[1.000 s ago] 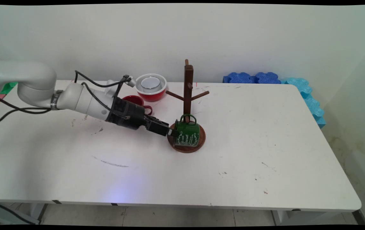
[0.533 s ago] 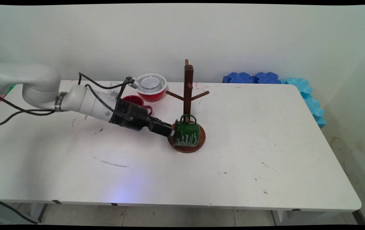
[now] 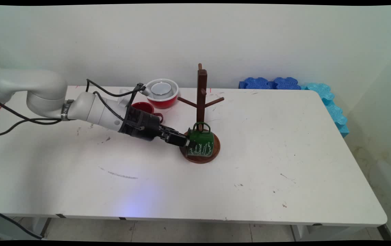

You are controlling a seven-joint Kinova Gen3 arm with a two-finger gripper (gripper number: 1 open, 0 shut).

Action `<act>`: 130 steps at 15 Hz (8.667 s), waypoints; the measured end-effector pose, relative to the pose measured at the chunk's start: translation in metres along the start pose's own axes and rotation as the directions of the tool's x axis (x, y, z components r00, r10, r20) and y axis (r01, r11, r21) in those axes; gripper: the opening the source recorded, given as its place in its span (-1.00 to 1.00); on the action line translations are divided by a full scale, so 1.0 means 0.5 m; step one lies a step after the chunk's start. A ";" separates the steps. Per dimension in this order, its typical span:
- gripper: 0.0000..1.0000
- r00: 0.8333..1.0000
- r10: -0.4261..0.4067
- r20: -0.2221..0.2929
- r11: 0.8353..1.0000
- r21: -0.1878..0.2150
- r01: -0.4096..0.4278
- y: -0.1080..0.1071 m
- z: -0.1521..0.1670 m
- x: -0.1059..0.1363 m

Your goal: Pick up the green mug from the rack, then place the picked object on the table

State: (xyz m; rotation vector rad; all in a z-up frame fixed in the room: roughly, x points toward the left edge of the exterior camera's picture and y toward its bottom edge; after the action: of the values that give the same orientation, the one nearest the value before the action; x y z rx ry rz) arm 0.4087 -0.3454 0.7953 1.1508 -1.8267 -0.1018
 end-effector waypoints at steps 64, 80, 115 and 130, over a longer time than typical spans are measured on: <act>-1.00 0.957 0.284 0.057 0.958 -0.066 -0.280 0.096 -0.113 0.036; -1.00 0.894 0.421 0.151 0.906 -0.020 -0.423 0.111 -0.217 0.054; -1.00 0.521 0.624 0.583 0.609 0.055 -0.791 0.112 -0.297 0.034; -1.00 0.421 0.580 0.697 0.534 0.064 -0.843 0.081 -0.274 -0.022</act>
State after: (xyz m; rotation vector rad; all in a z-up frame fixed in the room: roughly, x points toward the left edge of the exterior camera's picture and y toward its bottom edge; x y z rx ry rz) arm 0.4846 -0.2623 0.8842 0.4319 -2.9231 0.5352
